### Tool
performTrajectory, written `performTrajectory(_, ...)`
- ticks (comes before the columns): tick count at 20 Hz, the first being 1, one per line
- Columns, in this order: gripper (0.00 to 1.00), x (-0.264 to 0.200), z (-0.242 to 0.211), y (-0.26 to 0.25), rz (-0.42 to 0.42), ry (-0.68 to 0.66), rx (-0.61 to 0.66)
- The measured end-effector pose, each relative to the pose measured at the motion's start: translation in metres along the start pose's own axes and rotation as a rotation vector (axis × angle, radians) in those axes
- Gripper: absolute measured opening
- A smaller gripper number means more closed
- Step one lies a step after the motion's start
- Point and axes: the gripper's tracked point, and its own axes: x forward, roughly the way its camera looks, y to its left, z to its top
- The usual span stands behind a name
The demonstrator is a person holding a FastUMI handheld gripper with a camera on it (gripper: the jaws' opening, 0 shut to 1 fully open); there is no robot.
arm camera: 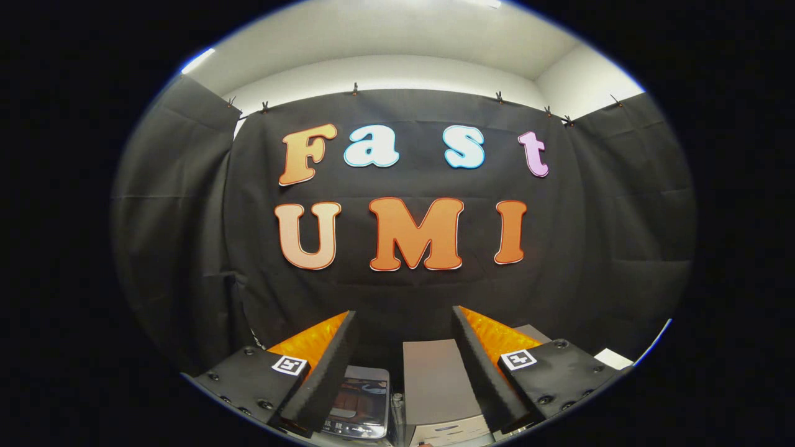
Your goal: Put the clothes into the washing machine and then close the washing machine lid.
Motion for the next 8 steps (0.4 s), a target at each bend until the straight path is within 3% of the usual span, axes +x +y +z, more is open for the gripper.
performTrajectory(8,0.97,-0.0065,0.0001,-0.0045,-0.015,-0.001,0.01)
